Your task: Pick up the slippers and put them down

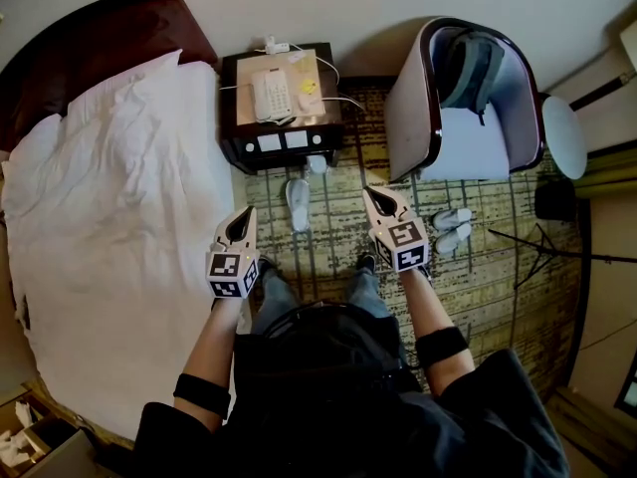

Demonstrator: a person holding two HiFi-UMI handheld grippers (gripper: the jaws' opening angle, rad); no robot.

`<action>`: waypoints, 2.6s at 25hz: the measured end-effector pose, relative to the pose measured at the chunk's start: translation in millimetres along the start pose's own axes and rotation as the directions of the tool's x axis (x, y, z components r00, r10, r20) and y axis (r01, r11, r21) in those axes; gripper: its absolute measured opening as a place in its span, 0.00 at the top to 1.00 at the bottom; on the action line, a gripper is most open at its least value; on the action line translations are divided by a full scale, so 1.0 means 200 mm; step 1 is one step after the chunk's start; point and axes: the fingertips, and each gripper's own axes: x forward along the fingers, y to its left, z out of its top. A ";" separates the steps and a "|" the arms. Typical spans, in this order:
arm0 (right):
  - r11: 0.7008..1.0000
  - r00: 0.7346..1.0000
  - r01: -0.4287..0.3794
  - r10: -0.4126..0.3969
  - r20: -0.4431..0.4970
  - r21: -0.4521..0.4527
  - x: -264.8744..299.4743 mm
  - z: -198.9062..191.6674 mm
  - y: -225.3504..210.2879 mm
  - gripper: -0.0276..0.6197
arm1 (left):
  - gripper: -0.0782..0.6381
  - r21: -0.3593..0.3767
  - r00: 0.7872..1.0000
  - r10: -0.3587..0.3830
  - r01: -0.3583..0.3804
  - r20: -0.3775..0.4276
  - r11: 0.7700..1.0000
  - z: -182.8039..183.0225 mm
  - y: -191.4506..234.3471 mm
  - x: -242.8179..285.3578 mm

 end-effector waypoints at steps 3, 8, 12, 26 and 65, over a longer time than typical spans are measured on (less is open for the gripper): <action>1.000 1.000 -0.003 0.003 0.001 0.005 0.00 -0.01 0.00 0.95 | 0.89 0.000 1.000 0.001 -0.001 -0.004 1.000 0.00 -0.01 0.01; 1.000 1.000 0.005 -0.005 0.003 0.014 0.02 -0.04 -0.01 0.95 | 0.89 0.004 1.000 0.001 -0.001 -0.016 1.000 -0.01 -0.02 0.02; 1.000 1.000 0.005 -0.005 0.004 0.024 0.03 -0.05 0.01 0.95 | 0.89 0.006 0.999 -0.012 0.012 -0.030 1.000 -0.03 -0.02 0.05; 0.997 0.998 -0.022 0.026 -0.052 0.075 0.28 -0.24 0.13 0.95 | 0.70 -0.001 0.973 -0.145 0.147 -0.182 0.989 -0.26 -0.13 0.30; 0.957 0.913 0.123 -0.005 -0.408 0.264 2.23 -3.24 -0.15 0.95 | 0.24 -0.255 0.764 -0.135 -0.040 -0.631 0.966 -3.60 0.05 2.14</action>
